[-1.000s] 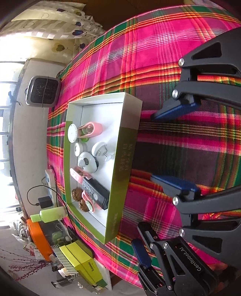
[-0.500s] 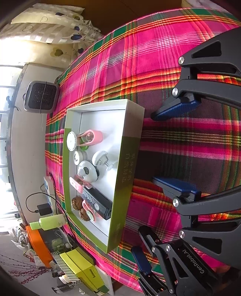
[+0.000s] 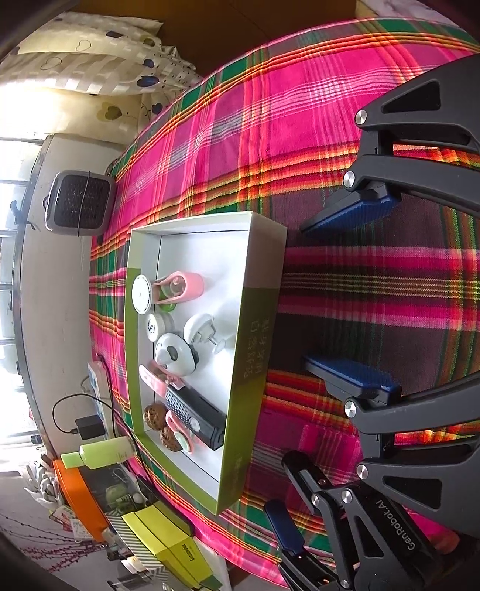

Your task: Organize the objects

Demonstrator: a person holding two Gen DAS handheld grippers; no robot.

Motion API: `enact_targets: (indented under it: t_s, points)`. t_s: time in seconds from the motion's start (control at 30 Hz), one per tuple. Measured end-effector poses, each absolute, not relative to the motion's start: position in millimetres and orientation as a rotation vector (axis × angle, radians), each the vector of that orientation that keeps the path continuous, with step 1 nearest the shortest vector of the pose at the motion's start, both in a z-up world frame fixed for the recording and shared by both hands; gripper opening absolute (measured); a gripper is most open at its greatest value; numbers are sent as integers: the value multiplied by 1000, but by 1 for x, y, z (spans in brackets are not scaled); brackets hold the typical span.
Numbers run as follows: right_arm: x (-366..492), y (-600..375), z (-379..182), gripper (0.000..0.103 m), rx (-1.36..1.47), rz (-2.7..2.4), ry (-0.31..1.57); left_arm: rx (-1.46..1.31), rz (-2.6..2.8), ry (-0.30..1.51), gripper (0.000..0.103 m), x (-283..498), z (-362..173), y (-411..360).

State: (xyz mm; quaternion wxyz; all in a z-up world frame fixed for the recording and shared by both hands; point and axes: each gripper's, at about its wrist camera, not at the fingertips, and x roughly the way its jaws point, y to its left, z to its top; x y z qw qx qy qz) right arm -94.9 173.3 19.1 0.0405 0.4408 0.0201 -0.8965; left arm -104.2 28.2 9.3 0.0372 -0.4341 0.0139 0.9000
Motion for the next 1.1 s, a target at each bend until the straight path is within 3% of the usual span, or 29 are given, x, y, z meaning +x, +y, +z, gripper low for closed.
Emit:
enact_targets:
  t_s: [1.1]
  points:
    - [-98, 176, 19, 70, 1356, -2746, 55, -1333, 2763, 43, 64, -104, 10, 28]
